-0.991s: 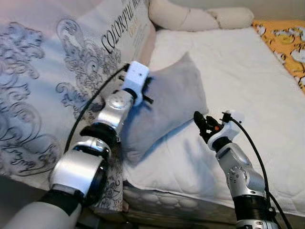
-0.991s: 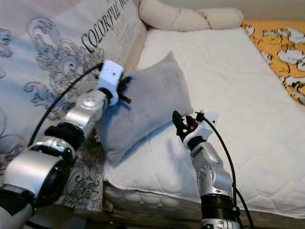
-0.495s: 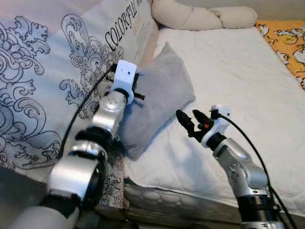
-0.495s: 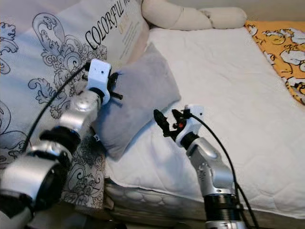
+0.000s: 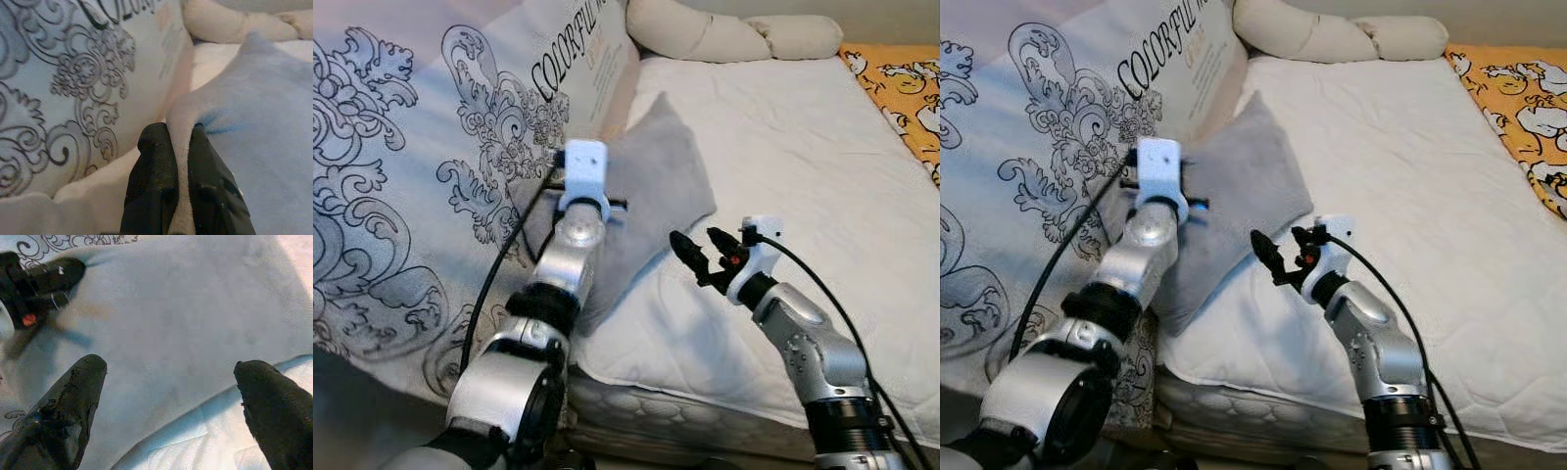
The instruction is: Clean up the room
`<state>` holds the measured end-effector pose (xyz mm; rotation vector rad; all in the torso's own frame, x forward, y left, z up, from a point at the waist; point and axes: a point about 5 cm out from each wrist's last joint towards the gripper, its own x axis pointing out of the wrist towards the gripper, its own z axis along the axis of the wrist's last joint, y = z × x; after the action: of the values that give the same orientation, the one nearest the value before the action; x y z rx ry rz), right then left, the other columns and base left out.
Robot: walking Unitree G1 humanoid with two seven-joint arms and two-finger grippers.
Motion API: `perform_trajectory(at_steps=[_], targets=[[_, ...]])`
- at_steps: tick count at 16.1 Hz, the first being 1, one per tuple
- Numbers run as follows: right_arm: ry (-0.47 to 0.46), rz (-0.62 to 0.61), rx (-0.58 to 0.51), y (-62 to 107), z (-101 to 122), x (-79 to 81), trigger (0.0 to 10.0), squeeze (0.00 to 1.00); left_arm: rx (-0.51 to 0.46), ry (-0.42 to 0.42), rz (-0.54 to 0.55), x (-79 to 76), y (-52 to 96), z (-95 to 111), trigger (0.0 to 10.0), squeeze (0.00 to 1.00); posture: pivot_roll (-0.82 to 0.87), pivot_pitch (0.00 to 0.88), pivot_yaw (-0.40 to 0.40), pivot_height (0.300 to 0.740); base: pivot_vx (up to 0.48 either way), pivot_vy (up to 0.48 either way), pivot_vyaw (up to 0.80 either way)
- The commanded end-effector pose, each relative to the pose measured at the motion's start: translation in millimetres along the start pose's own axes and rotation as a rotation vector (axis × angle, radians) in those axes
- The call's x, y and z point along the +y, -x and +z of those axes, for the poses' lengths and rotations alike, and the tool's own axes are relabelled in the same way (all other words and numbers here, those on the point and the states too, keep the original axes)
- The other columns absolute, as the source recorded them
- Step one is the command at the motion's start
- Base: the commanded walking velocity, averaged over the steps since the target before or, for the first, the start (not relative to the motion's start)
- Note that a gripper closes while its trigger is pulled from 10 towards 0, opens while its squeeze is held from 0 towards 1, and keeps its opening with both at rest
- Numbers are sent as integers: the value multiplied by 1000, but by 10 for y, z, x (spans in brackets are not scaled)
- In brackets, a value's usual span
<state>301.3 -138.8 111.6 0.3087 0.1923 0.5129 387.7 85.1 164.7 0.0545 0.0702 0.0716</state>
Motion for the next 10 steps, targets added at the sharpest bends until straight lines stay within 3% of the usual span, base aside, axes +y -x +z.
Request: perform_trajectory(at_steps=[1, 4, 7, 9, 10], targets=[[16, 16, 0, 22, 33, 21, 10000, 1000, -45, 54, 69, 54, -41, 240, 10000, 0, -106, 0, 46, 740, 0, 0, 0], [23, 12, 3, 63, 35, 6, 10000, 1000, -86, 156, 143, 42, 10, 487, 10000, 0, -114, 0, 55, 740, 0, 0, 0], [28, 9, 11, 81, 29, 4, 10000, 1000, -145, 233, 116, -133, 132, 725, 10000, 0, -113, 0, 61, 740, 0, 0, 0], [42, -3, 31, 78, -8, -10, 10000, 1000, -172, 215, 86, -220, 175, 743, 10000, 0, -112, 0, 61, 740, 0, 0, 0], [48, -25, 46, 66, -57, -32, 10000, 1000, -146, 191, 57, -280, 186, 617, 10000, 0, -112, 0, 62, 740, 0, 0, 0]])
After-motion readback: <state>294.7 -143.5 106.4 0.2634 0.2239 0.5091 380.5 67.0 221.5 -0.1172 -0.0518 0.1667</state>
